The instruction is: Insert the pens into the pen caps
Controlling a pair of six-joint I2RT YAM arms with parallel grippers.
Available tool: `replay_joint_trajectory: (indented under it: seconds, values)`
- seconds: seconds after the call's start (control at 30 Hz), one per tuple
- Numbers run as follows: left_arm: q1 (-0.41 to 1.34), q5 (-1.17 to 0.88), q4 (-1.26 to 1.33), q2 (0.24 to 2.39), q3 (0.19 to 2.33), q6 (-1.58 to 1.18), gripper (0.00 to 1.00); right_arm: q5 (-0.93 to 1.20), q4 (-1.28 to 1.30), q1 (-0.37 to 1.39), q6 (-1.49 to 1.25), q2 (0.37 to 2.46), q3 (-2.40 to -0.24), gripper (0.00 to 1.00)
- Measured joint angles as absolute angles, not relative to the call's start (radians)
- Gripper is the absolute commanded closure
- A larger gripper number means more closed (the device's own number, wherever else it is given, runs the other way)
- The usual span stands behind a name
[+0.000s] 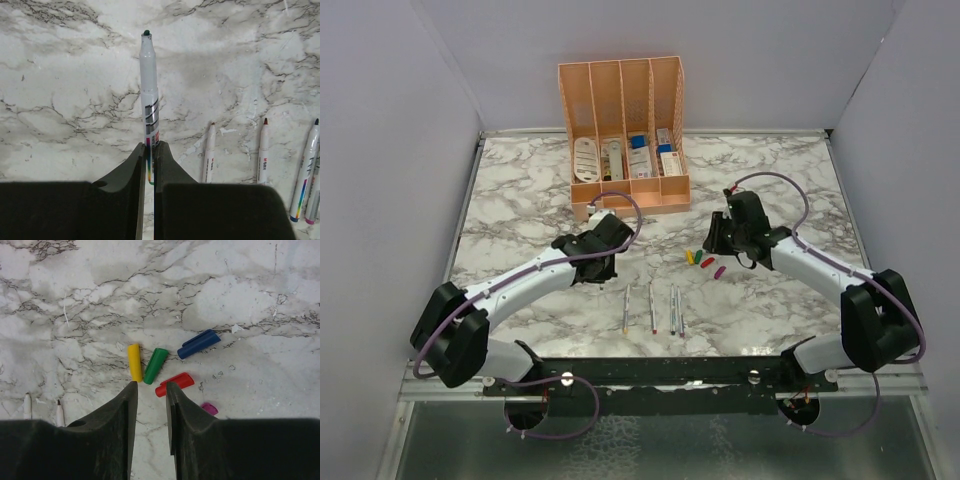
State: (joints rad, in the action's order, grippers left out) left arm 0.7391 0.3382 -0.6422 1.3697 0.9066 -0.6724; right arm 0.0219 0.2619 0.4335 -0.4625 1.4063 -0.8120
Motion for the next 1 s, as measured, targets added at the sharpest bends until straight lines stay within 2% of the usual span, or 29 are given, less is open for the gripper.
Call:
replay_joint_trajectory:
  seconds: [0.3, 0.6, 1.0]
  values:
    - [0.754, 0.341, -0.524, 1.288, 0.866, -0.639, 1.0, 0.006, 0.262, 0.463, -0.469, 1.427, -0.82, 0.69]
    - [0.755, 0.296, -0.273, 1.151, 0.741, -0.558, 1.0, -0.007, 0.263, 0.475, -0.478, 1.5, -0.832, 0.68]
    - [0.755, 0.23, -0.161, 1.142, 0.716, -0.515, 1.0, -0.038, 0.27, 0.509, -0.494, 1.588, -0.878, 0.68]
